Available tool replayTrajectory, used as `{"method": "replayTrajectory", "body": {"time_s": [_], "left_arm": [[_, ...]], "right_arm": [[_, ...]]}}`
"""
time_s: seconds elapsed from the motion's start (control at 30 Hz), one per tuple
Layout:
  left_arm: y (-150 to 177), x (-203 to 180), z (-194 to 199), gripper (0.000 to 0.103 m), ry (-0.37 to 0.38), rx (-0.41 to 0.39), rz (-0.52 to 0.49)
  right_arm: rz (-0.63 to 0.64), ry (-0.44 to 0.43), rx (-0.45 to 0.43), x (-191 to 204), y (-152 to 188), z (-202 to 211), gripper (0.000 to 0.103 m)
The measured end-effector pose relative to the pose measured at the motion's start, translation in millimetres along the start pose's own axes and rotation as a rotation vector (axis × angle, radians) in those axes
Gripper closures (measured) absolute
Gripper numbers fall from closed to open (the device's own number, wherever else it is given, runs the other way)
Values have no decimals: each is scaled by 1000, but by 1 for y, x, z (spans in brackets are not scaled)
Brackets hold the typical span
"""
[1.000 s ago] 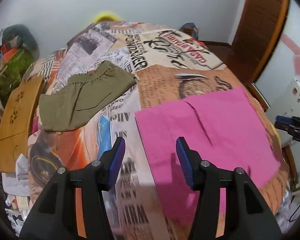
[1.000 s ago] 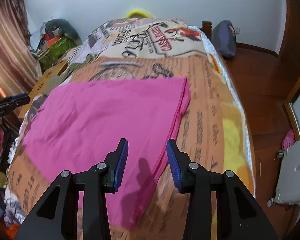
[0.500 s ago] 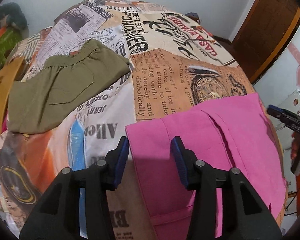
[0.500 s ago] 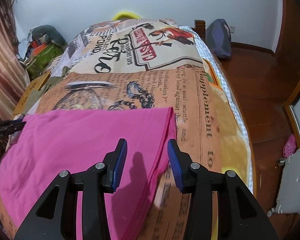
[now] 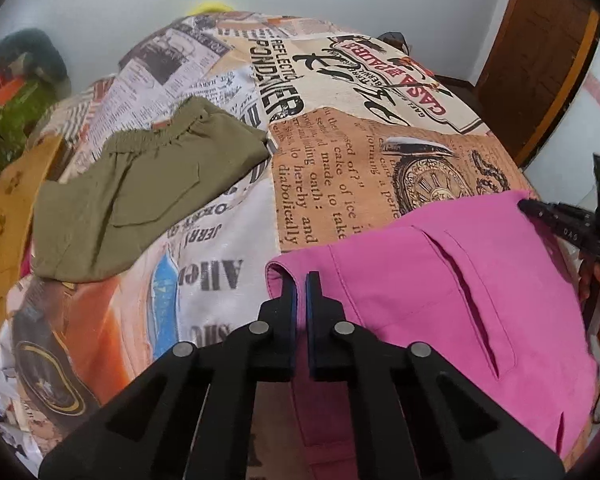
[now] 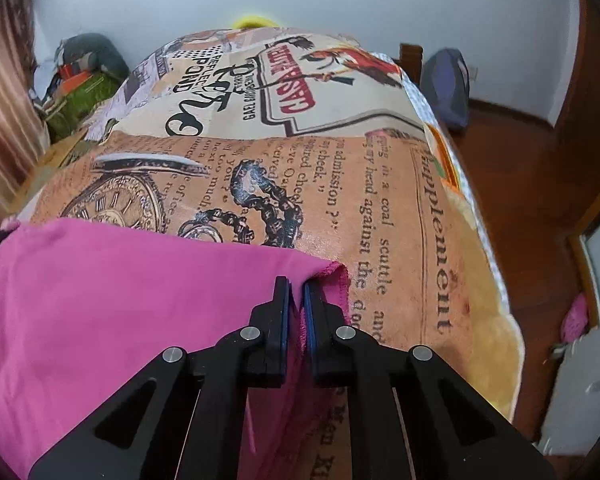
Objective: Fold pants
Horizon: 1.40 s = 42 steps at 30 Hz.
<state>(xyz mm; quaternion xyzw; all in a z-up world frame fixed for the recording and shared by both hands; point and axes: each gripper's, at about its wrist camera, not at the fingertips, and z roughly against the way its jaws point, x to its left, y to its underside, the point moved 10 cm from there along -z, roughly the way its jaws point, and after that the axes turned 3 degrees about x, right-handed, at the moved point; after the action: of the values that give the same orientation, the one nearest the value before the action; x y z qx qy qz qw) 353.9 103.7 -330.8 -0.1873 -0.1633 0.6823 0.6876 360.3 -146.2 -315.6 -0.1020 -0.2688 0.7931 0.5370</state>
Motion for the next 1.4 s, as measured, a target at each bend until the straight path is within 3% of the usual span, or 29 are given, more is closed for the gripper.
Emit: {"method": "replayTrajectory", "body": {"time_s": [0.13,0.27,0.43,0.57,0.63,0.7,0.73,0.9,1.0,1.17,1.27,1.4], "left_arm": [[-3,9,12,99,-31,-32,29],[8,20,1,99,-31,13,74],[7,16,12,93,-27,33,23],[-5,10,32,77,-59,-13,-20],[-15,2,41,68,-39,-40,-23],[-23,-10,43,50,-2,-41,-23],[-26,-15,41,48,11,-40,-25],[-29,-43,12,48,30,27,-72],[-17,-49,-14,47,23,90,-95],[-12,-41,-15,38,22,48,-108],[-12,-39,-16,37,38,51,-92],[-13,-40,-9,38,-18,30,-114]], "right_arm": [[30,51,-41,-6,-6,6,99],[-8,87,2,-20,-5,-6,102],[-81,0,36,-19,-9,10,96],[-53,-37,-29,3,-24,35,66],[-26,-83,-48,23,-29,42,65],[7,-130,-36,47,-31,41,65],[18,-144,-30,54,-32,39,65],[76,-201,66,96,-16,3,64],[108,-182,128,102,-1,-20,64],[125,-129,123,78,4,-17,63],[74,-148,123,66,6,-12,55],[62,-103,125,62,8,1,53]]}}
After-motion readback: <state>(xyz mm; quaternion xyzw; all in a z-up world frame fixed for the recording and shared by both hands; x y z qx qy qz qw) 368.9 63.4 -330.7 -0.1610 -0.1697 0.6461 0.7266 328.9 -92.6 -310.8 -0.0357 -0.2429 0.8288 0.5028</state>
